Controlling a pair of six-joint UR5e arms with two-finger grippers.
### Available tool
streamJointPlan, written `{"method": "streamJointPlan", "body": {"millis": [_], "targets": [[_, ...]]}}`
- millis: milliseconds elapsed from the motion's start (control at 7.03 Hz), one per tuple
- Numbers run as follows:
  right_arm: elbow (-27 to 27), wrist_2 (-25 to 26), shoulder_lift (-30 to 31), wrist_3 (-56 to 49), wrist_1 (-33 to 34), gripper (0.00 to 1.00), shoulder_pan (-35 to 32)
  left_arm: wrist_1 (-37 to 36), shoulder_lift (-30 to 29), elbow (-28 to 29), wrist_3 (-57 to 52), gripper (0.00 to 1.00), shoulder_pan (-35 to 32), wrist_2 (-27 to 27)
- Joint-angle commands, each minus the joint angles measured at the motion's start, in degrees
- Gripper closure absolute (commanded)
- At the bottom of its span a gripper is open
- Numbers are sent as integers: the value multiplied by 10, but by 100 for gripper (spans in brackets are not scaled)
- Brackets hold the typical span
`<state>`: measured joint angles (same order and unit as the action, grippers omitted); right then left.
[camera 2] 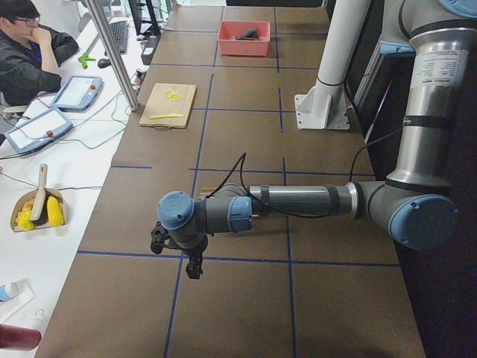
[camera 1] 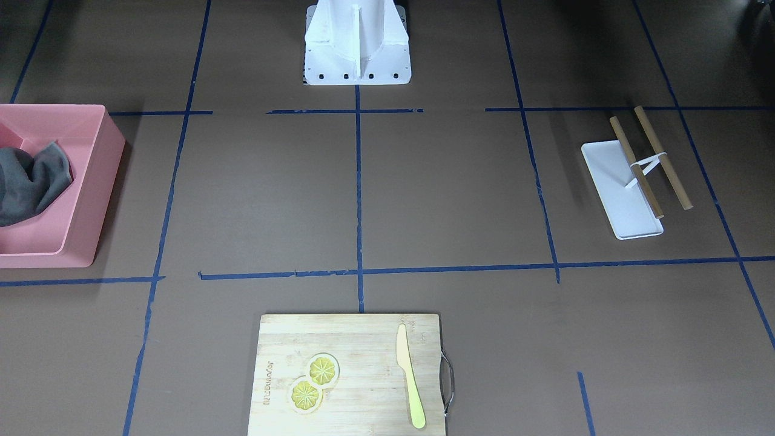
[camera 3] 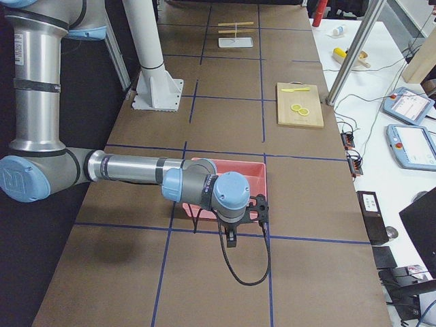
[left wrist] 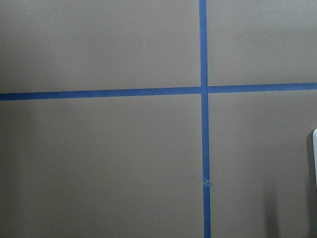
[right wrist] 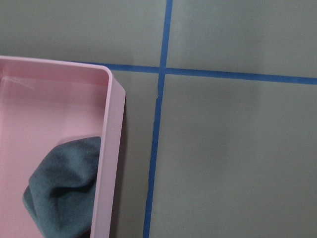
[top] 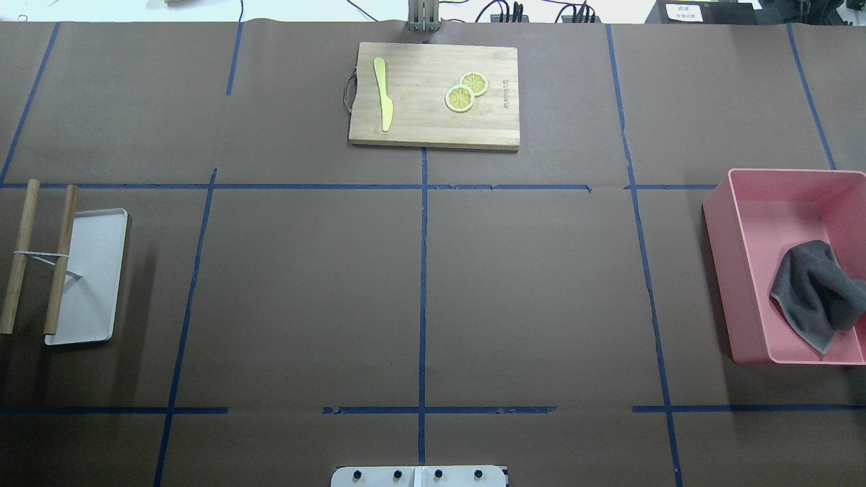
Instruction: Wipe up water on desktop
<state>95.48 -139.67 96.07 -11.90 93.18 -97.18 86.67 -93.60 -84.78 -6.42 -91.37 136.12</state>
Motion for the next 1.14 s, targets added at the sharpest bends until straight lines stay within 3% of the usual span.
{"method": "streamJointPlan", "body": {"millis": [0, 426, 995], "targets": [[-23, 0, 2, 96, -89, 0, 3, 0, 0, 0, 0, 0, -3, -1], [-23, 35, -25, 119, -83, 0, 36, 1, 0, 0, 0, 0, -8, -1], [-23, 30, -25, 120, -83, 0, 37, -1, 10, -34, -1, 0, -30, 1]]}}
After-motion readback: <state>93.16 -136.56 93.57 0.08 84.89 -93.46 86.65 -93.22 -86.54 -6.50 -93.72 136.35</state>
